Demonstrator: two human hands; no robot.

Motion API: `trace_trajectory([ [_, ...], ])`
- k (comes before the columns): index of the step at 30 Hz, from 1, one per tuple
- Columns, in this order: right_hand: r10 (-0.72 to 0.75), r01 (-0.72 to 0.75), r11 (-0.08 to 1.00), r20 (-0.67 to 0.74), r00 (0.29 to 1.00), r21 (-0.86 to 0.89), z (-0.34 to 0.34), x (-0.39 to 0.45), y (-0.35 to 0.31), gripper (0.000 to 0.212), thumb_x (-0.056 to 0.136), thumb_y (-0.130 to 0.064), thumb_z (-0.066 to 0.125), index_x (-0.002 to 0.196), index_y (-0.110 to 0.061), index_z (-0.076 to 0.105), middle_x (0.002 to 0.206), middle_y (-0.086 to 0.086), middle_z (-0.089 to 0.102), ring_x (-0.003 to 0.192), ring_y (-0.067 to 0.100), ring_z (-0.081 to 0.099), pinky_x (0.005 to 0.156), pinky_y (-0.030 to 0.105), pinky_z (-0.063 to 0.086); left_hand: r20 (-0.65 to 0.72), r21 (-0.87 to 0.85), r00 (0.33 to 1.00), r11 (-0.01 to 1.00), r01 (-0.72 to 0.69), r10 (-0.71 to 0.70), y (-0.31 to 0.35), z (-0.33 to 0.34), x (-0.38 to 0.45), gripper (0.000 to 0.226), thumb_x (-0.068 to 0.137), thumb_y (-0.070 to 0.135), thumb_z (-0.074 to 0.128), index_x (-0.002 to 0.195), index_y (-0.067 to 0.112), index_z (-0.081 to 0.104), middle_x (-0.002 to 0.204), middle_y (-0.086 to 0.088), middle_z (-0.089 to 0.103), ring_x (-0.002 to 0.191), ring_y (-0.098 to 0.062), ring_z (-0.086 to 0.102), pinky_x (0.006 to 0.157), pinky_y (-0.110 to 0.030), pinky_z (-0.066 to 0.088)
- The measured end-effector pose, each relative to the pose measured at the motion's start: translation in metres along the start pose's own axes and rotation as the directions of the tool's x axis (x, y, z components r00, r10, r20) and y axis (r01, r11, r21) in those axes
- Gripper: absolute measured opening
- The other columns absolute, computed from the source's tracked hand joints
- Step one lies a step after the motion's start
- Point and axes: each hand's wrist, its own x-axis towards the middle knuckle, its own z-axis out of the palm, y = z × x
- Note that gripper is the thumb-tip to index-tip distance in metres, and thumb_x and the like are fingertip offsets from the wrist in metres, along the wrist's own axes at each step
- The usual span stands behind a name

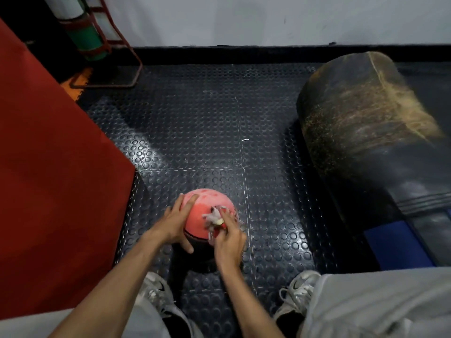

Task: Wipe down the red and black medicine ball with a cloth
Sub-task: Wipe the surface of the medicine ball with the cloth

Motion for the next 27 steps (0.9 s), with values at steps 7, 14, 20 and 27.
trace_trajectory([
  [7,-0.026,0.028,0.999,0.045,0.999,-0.038,0.012,0.011,-0.007,0.057,0.084,0.006,0.049,0.133,-0.020,0.061,0.134,0.003,0.062,0.125,0.024,0.057,0.109,0.041,0.041,-0.028,-0.428,0.979,0.888,0.171,-0.202,0.034,-0.001,0.001,0.116,0.058,0.070,0.063,0.154,0.047,0.001,0.163,0.000,-0.021,0.148,-0.043,-0.015,0.120,-0.057,-0.002],
  [14,0.087,-0.087,0.996,0.008,0.996,0.018,0.010,0.018,0.008,0.054,0.084,0.007,0.047,0.124,-0.024,0.067,0.120,0.005,0.070,0.110,0.025,0.065,0.097,0.045,0.052,-0.231,-0.200,0.970,0.980,0.024,-0.070,0.025,0.024,0.004,0.125,0.056,0.079,0.073,0.154,0.047,0.002,0.164,0.002,-0.014,0.147,-0.045,-0.008,0.117,-0.063,0.005],
  [20,0.179,-0.175,0.983,0.076,0.981,-0.052,-0.003,0.076,0.003,0.043,0.090,0.006,0.053,0.124,-0.016,0.067,0.129,0.009,0.061,0.121,0.023,0.055,0.112,0.032,0.037,-0.157,-0.268,0.987,0.963,0.002,-0.045,0.017,0.020,0.003,0.141,0.040,0.093,0.060,0.152,0.046,-0.011,0.160,0.008,-0.024,0.146,-0.041,-0.019,0.115,-0.068,0.004],
  [27,0.199,-0.199,0.980,-0.013,0.980,0.003,0.005,0.055,0.006,0.024,0.098,-0.017,0.056,0.120,-0.017,0.064,0.114,0.003,0.064,0.112,0.022,0.055,0.093,0.033,0.043,-0.116,-0.239,0.993,0.971,-0.019,-0.009,-0.004,0.019,-0.007,0.146,0.042,0.078,0.077,0.153,0.043,-0.011,0.160,0.009,-0.024,0.147,-0.039,-0.020,0.117,-0.066,0.005],
])
